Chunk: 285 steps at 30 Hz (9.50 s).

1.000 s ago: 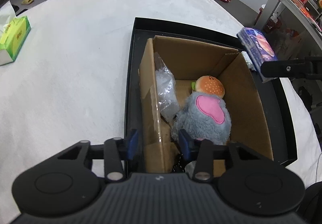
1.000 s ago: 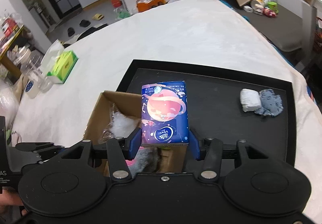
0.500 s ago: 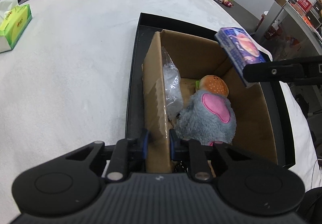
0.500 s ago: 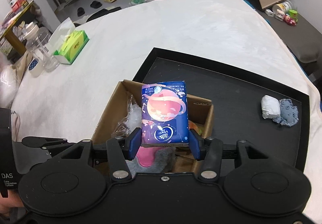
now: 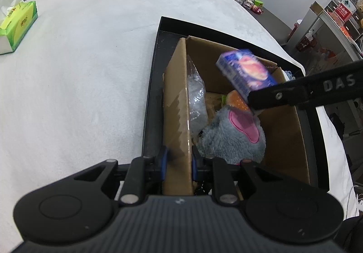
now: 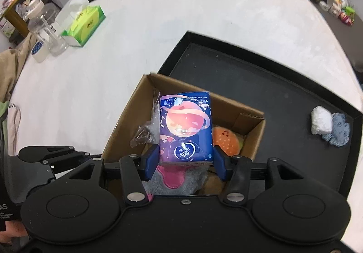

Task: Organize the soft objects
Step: 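Lower the tissue pack into the box and open the right gripper, then move the right gripper back over the tray toward the white cloth bundle, then grasp the white cloth bundle with the right gripper, then carry the cloth bundle into the box and open the right gripper, then move the right gripper over the tray to the blue denim plush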

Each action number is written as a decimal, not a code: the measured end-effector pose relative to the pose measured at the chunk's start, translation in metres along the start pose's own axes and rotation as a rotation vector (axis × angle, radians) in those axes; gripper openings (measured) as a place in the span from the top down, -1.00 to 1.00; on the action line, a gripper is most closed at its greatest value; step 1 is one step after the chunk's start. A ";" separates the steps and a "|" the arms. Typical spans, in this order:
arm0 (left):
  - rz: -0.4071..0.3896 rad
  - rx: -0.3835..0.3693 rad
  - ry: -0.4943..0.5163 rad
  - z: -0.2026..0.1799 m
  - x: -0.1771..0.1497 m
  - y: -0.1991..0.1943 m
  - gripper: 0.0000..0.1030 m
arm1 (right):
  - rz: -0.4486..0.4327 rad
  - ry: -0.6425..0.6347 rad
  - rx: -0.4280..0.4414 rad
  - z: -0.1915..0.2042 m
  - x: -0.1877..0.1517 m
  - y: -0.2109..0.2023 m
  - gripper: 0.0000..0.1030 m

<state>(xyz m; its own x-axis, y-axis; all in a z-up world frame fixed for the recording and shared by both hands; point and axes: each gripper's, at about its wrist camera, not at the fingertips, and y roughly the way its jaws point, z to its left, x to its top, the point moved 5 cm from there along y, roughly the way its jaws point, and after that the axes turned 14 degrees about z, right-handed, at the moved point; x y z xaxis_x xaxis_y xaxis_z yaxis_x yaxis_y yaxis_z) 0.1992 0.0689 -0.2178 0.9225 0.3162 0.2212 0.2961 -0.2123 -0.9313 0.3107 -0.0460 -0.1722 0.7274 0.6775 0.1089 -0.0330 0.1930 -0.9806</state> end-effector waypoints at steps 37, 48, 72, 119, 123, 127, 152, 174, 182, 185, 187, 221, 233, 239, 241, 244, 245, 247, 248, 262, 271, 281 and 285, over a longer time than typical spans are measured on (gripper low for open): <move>0.037 0.044 0.000 -0.006 0.007 0.004 0.62 | -0.126 0.142 0.047 -0.038 -0.014 -0.018 -0.01; 0.046 0.105 0.004 -0.010 0.014 -0.004 0.35 | -0.162 0.218 0.123 -0.070 -0.049 -0.033 -0.35; 0.057 0.166 0.024 -0.041 0.041 -0.013 -0.64 | -0.290 0.405 0.090 -0.168 -0.075 -0.038 -0.89; 0.160 0.294 0.018 -0.073 0.071 0.025 -0.65 | -0.268 0.437 0.155 -0.252 -0.012 0.038 -0.50; 0.160 0.285 0.016 -0.069 0.070 0.024 -0.65 | -0.224 0.437 0.167 -0.248 -0.007 0.053 0.35; 0.149 0.275 0.004 -0.063 0.069 0.022 -0.65 | -0.226 0.486 0.186 -0.251 -0.013 0.057 0.40; 0.076 0.209 -0.014 -0.046 0.045 0.002 -0.65 | -0.250 0.473 0.136 -0.209 -0.062 -0.008 0.41; 0.020 0.086 -0.015 -0.027 0.010 -0.010 -0.02 | -0.261 0.297 0.155 -0.104 -0.065 -0.054 0.41; 0.015 0.025 -0.051 -0.011 0.000 -0.004 0.38 | -0.214 0.243 0.114 -0.071 -0.062 -0.049 0.41; 0.014 0.004 -0.062 -0.007 -0.002 0.001 0.47 | -0.189 0.226 0.096 -0.060 -0.060 -0.043 0.41; 0.008 -0.006 -0.068 -0.004 -0.002 0.002 0.54 | -0.172 0.221 0.082 -0.054 -0.059 -0.040 0.40; 0.017 -0.005 -0.066 -0.001 0.000 -0.001 0.59 | -0.110 0.244 0.055 -0.054 -0.069 -0.032 0.30; 0.023 0.067 -0.043 -0.014 0.012 -0.009 0.12 | -0.153 0.293 0.061 -0.092 -0.075 -0.033 -0.09; 0.003 0.096 -0.021 -0.024 0.020 -0.013 -0.15 | -0.177 0.316 0.056 -0.117 -0.075 -0.031 -0.33; 0.008 0.114 -0.028 -0.025 0.022 -0.011 -0.20 | -0.186 0.326 0.058 -0.125 -0.074 -0.030 -0.46; 0.015 0.138 -0.022 -0.027 0.027 -0.010 -0.21 | -0.203 0.332 0.055 -0.137 -0.072 -0.027 -0.57; 0.013 0.141 -0.022 -0.028 0.029 -0.011 -0.22 | -0.206 0.334 0.054 -0.141 -0.071 -0.026 -0.61; 0.019 0.144 -0.024 -0.030 0.034 -0.010 -0.43 | -0.216 0.349 0.049 -0.151 -0.069 -0.022 -0.63; 0.027 0.147 -0.024 -0.031 0.036 -0.010 -0.49 | -0.222 0.355 0.048 -0.156 -0.069 -0.020 -0.63; 0.099 0.232 0.060 -0.064 0.055 0.005 -0.81 | -0.270 0.468 0.055 -0.222 -0.063 0.007 -0.63; 0.110 0.272 0.067 -0.074 0.064 0.010 -0.87 | -0.302 0.512 0.036 -0.258 -0.053 0.021 -0.62; 0.112 0.288 0.034 -0.073 0.072 0.014 -0.87 | -0.286 0.519 0.019 -0.268 -0.037 0.041 -0.57; 0.109 0.281 0.019 -0.067 0.074 0.013 -0.87 | -0.290 0.502 -0.039 -0.268 -0.028 0.047 -0.48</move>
<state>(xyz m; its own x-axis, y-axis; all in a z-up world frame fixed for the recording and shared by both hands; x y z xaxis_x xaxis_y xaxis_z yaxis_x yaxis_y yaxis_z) 0.2883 0.0274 -0.1945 0.9504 0.2874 0.1187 0.1177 0.0209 -0.9928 0.4724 -0.2461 -0.2653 0.9392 0.1796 0.2927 0.2342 0.2880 -0.9285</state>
